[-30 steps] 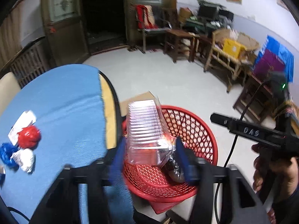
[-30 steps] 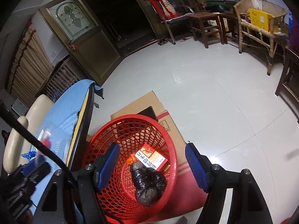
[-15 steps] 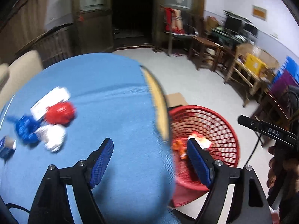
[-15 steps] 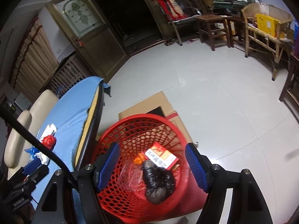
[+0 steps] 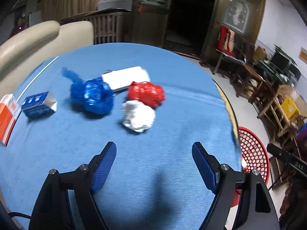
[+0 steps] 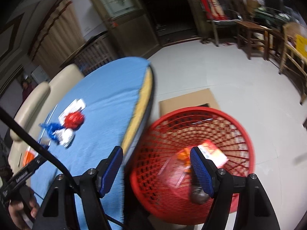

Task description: Collect trash

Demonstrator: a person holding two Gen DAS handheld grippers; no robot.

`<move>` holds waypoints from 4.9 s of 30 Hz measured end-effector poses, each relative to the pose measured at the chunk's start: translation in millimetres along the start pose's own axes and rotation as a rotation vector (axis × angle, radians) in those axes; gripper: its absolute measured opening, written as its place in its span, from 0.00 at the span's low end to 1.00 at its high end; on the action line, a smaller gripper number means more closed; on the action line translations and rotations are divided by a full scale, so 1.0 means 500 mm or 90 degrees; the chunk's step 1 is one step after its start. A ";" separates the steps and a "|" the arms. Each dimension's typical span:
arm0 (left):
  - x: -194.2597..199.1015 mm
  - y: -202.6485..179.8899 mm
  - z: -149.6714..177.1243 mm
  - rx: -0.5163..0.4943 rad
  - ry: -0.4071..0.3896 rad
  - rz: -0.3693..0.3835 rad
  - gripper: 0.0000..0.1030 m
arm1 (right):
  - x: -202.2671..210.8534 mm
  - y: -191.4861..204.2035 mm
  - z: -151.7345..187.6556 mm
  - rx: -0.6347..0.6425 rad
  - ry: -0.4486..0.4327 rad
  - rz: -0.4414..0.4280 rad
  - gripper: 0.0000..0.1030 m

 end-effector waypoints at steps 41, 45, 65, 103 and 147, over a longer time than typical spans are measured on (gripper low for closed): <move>-0.173 0.020 -0.088 -0.017 0.046 -0.049 0.79 | -0.064 0.096 0.015 0.030 0.046 -0.070 0.73; -0.209 0.029 -0.088 -0.010 0.061 -0.065 0.79 | -0.058 0.088 0.016 0.025 0.045 -0.064 0.73; -0.043 0.151 0.022 0.036 0.015 -0.107 0.39 | -0.111 0.309 -0.050 0.155 0.030 -0.118 0.73; 0.025 0.191 0.039 0.051 -0.003 -0.142 0.39 | -0.254 0.471 -0.055 0.207 0.080 -0.140 0.61; 0.000 0.094 0.056 -0.010 0.007 -0.117 0.39 | -0.147 0.306 -0.016 0.102 0.051 -0.157 0.61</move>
Point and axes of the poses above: each gripper's, at about its wrist camera, not at the fingertips, and x roughly against the way its jaws point, y to its left, z to its underside, the point moved 5 cm from there along -x, roughly the way its jaws point, and after that the axes turned 4 degrees about z, right-handed, at the moved point
